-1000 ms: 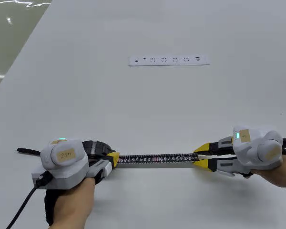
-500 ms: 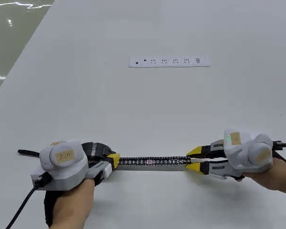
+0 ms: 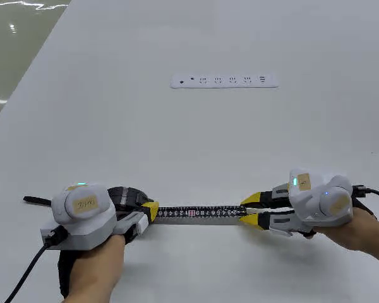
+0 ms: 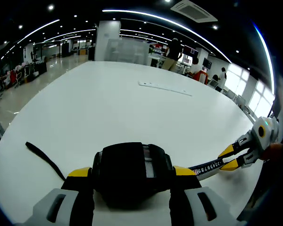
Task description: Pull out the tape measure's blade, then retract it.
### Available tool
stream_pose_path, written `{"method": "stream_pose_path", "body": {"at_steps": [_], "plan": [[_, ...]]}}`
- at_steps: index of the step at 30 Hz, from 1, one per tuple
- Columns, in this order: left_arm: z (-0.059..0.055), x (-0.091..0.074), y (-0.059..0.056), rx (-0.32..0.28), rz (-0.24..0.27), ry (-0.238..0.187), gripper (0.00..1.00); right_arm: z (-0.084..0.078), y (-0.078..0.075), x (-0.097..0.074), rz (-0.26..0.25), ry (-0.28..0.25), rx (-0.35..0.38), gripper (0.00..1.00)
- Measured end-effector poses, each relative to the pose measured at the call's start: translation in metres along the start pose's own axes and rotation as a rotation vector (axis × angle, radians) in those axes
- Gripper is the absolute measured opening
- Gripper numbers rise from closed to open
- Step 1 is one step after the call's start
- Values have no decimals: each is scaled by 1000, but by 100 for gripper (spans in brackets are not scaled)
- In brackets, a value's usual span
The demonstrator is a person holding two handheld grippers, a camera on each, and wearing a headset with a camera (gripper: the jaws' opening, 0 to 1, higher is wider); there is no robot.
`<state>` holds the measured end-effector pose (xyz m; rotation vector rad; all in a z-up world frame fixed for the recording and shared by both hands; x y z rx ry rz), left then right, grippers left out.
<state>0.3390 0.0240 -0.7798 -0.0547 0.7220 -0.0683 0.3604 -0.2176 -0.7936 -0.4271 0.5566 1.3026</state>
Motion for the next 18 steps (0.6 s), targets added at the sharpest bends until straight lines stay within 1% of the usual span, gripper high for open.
{"method": "stream_pose_path", "body": {"at_steps": [18], "plan": [[1, 0, 0, -9, -9, 3, 62, 13, 5, 18, 16, -16, 4, 12]]}}
Point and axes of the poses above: the centre of the closed fingertips' face, and the gripper's own axes: x roughly forward along the fingers, y roughly to its left, z roughly out of its top, the point moved 4 cm from there along -x, roughly backward along the fingers, and after that the axes turned 6 degrees about x, right-handed, at the moved point
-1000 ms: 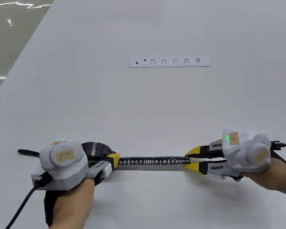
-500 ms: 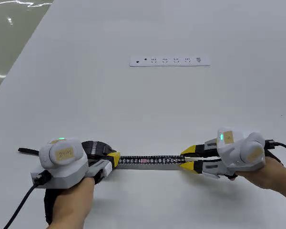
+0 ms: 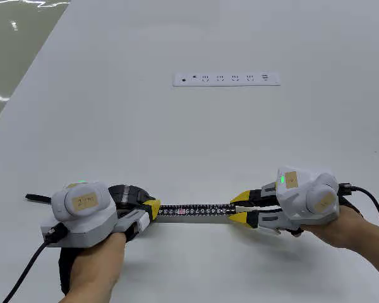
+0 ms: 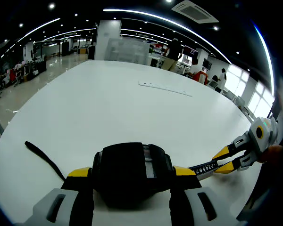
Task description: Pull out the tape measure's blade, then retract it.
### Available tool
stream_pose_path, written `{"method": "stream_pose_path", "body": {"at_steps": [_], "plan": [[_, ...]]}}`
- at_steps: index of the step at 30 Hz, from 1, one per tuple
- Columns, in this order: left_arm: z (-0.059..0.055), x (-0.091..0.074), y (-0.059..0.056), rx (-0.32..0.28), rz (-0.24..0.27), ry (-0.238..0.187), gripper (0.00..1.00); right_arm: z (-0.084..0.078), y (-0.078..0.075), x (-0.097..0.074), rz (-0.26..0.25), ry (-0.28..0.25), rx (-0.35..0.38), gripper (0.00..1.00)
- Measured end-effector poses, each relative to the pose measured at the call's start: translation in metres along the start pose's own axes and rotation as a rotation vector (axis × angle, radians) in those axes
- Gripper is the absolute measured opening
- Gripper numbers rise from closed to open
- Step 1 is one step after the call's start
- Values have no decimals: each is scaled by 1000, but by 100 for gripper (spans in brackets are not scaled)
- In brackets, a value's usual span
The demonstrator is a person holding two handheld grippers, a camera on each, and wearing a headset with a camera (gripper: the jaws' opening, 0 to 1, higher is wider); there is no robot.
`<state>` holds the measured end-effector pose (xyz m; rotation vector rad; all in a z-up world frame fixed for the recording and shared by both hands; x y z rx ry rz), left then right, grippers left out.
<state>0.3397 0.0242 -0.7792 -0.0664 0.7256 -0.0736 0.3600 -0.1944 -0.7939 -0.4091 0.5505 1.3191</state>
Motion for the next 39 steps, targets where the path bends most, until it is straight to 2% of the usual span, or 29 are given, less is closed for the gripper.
{"method": "stream_pose_path", "body": {"at_steps": [39], "plan": [[-1, -1, 0, 2, -15, 11, 62, 31, 14, 50, 28, -20, -15, 12]]}}
Point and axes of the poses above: the centre of the closed fingertips' face, and the gripper's own axes: x roughly forward along the fingers, y roughly to its left, z roughly out of its top, the point moved 4 cm from there along -x, roughly backward along the fingers, and after that the axes turned 6 degrees about x, right-handed, at the moved point
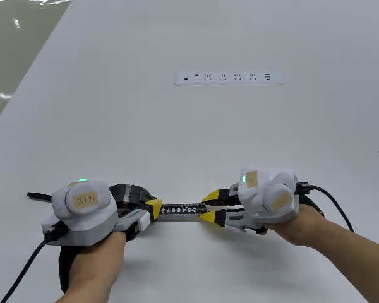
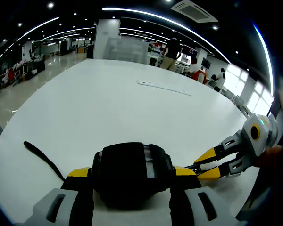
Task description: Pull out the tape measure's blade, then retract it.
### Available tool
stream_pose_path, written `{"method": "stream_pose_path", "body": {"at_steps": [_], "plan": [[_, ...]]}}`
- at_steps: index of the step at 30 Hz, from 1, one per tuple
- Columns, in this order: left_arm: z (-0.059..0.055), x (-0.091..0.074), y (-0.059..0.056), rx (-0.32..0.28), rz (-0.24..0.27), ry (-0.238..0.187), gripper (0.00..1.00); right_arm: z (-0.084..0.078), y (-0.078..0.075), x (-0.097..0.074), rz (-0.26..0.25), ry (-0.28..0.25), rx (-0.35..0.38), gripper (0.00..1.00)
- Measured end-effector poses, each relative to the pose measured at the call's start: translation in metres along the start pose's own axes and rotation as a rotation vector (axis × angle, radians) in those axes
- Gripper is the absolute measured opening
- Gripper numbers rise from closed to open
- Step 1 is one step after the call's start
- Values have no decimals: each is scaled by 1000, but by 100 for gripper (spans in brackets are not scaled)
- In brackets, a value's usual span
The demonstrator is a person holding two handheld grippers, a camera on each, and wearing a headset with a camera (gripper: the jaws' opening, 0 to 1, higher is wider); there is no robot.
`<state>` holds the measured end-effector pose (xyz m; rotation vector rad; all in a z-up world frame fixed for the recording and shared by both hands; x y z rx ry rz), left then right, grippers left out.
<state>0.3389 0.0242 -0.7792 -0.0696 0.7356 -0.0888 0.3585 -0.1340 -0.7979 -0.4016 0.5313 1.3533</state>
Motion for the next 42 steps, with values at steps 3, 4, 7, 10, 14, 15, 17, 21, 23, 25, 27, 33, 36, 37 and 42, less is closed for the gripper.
{"method": "stream_pose_path", "body": {"at_steps": [3, 4, 7, 10, 14, 15, 17, 21, 23, 25, 27, 33, 36, 37, 42], "plan": [[0, 0, 0, -2, -1, 0, 62, 2, 1, 5, 2, -1, -3, 12], [0, 0, 1, -2, -2, 0, 62, 4, 2, 7, 2, -2, -4, 12], [0, 0, 1, -4, -3, 1, 62, 7, 3, 11, 5, -3, -5, 12], [0, 1, 1, -4, -3, 1, 62, 10, 4, 16, 7, -5, -9, 12], [-1, 1, 1, -7, -5, 1, 62, 14, 6, 23, 9, -7, -15, 12], [-1, 1, 1, -8, -5, 1, 62, 15, 6, 24, 11, -6, -16, 12], [-1, 1, 0, -9, -5, 1, 62, 16, 7, 27, 14, -8, -14, 12], [-1, 1, 0, -13, -9, 1, 62, 20, 9, 33, 18, -9, -12, 12], [-1, 1, 0, -12, -9, 2, 62, 22, 10, 37, 21, -11, -12, 12], [-1, 2, 0, -13, -9, 3, 62, 23, 11, 40, 23, -10, -13, 12], [-1, 2, 0, -14, -10, 2, 62, 25, 11, 43, 25, -12, -14, 12], [-1, 1, 0, -18, -13, 3, 63, 30, 14, 50, 39, -13, -19, 13], [-1, 1, 0, -18, -13, 3, 63, 33, 16, 54, 45, -5, -38, 13], [-1, 1, 0, -19, -13, 3, 63, 33, 16, 55, 49, -7, -42, 13], [-1, 1, 0, -16, -13, 4, 63, 34, 17, 57, 54, -3, -48, 13]]}}
Point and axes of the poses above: the centre of the closed fingertips' face, and the gripper's own axes: x roughly forward along the fingers, y roughly to its left, z roughly out of its top, the point moved 4 cm from there along -x, roughly backward along the fingers, and after that the axes turned 6 degrees about x, right-handed, at the moved point
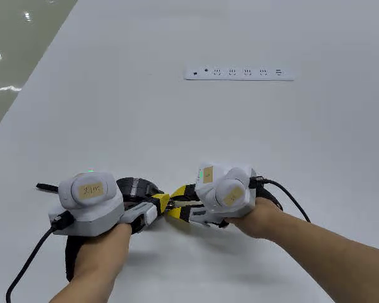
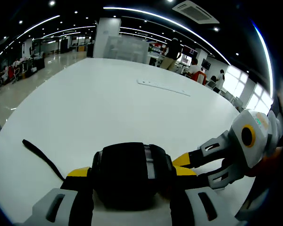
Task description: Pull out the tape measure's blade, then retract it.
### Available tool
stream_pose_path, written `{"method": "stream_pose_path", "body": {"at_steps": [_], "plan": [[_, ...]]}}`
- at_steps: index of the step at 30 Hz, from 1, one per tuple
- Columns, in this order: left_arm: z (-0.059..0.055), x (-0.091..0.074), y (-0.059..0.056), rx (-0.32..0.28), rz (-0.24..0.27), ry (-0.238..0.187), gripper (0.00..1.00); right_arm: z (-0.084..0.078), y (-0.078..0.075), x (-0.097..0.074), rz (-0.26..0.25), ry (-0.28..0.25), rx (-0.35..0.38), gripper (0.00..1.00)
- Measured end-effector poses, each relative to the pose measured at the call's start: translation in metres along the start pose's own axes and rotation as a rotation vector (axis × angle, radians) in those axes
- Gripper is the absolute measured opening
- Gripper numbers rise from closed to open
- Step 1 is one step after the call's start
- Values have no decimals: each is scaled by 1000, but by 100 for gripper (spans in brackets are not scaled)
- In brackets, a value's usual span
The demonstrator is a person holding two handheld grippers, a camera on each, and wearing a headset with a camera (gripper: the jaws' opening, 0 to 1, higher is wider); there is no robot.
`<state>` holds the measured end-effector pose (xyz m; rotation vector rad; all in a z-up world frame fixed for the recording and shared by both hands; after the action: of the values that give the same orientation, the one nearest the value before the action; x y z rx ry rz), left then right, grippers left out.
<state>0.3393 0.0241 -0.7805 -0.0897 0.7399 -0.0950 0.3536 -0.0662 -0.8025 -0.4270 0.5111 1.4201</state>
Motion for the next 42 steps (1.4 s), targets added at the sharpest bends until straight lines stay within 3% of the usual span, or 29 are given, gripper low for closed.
{"method": "stream_pose_path", "body": {"at_steps": [42], "plan": [[1, 1, -1, 22, 22, -2, 66, 0, 0, 1, 25, 48, -29, 14]]}}
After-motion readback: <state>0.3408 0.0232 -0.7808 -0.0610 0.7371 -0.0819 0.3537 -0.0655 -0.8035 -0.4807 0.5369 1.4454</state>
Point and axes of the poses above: the centre of the closed fingertips' face, and the gripper's own axes: x roughly forward along the fingers, y roughly to its left, z roughly out of its top, the point moved 4 cm from there along -x, roughly backward along the fingers, and after that the axes turned 6 degrees about x, right-handed, at the moved point
